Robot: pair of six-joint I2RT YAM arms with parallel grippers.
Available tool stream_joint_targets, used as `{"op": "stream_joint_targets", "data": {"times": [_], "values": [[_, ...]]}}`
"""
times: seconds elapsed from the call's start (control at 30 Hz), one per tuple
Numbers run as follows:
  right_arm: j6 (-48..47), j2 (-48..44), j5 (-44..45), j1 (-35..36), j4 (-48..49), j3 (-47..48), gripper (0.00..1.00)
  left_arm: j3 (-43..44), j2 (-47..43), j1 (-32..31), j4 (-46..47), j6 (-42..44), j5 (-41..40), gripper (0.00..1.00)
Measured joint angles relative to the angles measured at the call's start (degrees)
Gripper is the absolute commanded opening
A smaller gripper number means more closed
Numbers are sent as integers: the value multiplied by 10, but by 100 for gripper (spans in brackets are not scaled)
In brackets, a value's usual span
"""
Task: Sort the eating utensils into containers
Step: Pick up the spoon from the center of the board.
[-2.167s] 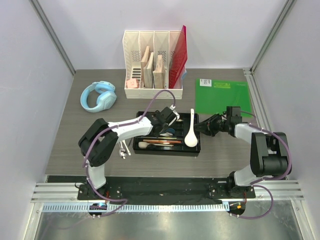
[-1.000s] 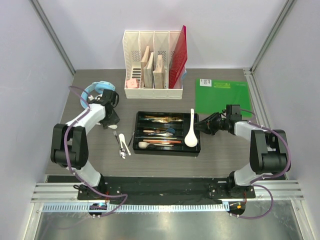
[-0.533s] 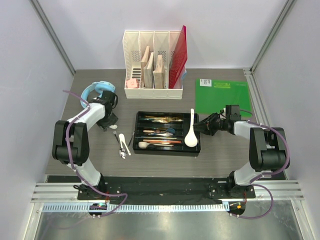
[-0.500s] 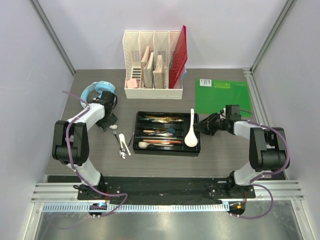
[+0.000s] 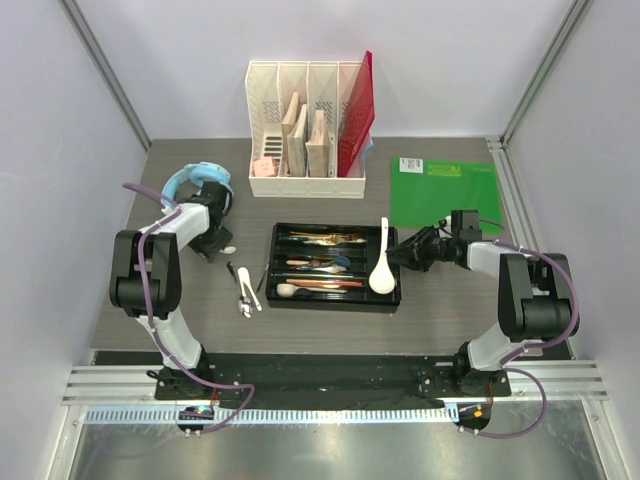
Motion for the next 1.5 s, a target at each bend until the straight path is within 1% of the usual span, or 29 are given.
{"op": "stream_joint_targets", "data": {"times": [0.23,0.53,0.67,0.77,0.8,0.83,0.9,1.07,1.23,1.4,1.5], "values": [[0,1,-2,0,0,1,32,2,-2,2,9,-1,-1,52],[0,5,-7,0,0,2,32,2,-5,20,17,-8,-2,52],[1,9,-12,0,1,3,32,7,6,22,12,-9,-2,51],[1,12,-16,0,2,3,32,25,29,23,11,-11,-2,39],[1,12,-16,0,2,3,32,32,35,23,7,-11,-1,22],[1,12,-16,0,2,3,32,37,39,23,5,-11,0,12],[1,12,-16,0,2,4,32,45,45,23,0,-10,0,0],[1,12,-15,0,1,5,32,42,43,23,-3,-9,4,0],[1,16,-17,0,0,7,32,-12,-3,23,5,12,22,0],[1,19,-19,0,0,9,32,-71,-68,23,-29,82,45,0],[2,21,-19,0,0,12,32,-73,-109,17,-60,140,45,0]]}}
